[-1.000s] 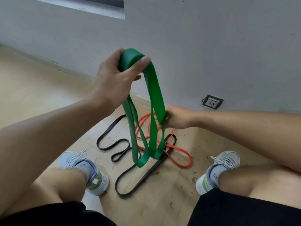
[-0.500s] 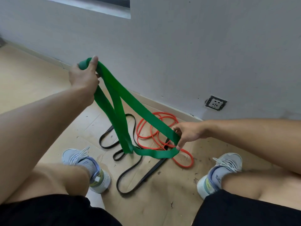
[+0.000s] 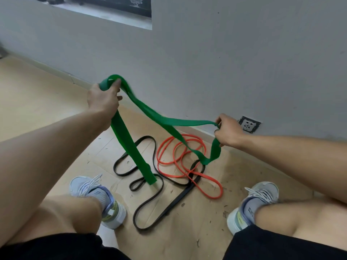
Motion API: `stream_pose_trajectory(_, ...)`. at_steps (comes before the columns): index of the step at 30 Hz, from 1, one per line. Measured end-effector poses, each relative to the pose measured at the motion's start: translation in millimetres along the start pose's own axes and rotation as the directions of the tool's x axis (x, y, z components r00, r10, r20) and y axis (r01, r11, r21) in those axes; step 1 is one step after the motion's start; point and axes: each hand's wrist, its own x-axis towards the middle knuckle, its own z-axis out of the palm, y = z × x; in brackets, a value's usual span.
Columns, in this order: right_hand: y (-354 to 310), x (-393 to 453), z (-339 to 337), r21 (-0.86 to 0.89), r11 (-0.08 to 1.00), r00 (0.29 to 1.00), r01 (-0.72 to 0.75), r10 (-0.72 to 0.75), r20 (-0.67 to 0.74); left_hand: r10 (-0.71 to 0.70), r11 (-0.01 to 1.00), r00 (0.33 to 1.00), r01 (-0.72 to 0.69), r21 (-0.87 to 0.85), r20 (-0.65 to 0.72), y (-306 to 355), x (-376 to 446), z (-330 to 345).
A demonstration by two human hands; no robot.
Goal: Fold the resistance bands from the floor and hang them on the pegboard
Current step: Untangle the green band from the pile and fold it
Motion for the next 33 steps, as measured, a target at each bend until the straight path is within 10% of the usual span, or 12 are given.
stream_pose_trajectory(5, 14.4, -4.2, -5.2, -0.385, 0.923, 0.982, -0.027, 0.096, 0.162, 0.033, 0.999, 0.996, -0.035, 0.019, 0.077, 0.5, -3.3, -3.7)
stream_pose_trajectory(15, 13.9, -13.5, -11.1, -0.55, 0.83, 0.906, 0.094, 0.158, 0.394, 0.084, 0.984, 0.893, -0.143, 0.103, 0.442, 3.8, -22.1, -1.7)
stream_pose_trajectory(23, -46.1, -41.2, -12.6, 0.263, 0.913, 0.839, 0.312, -0.394, 0.374, 0.046, 0.939, 0.664, -0.283, 0.194, 0.746, 19.9, -51.4, 8.8)
stream_pose_trajectory(33, -88.6, -60.4, -29.7, 0.579, 0.746, 0.874, 0.328, -0.473, 0.115, 0.104, 0.936, 0.559, -0.334, 0.108, 0.823, 43.2, -72.6, 5.0)
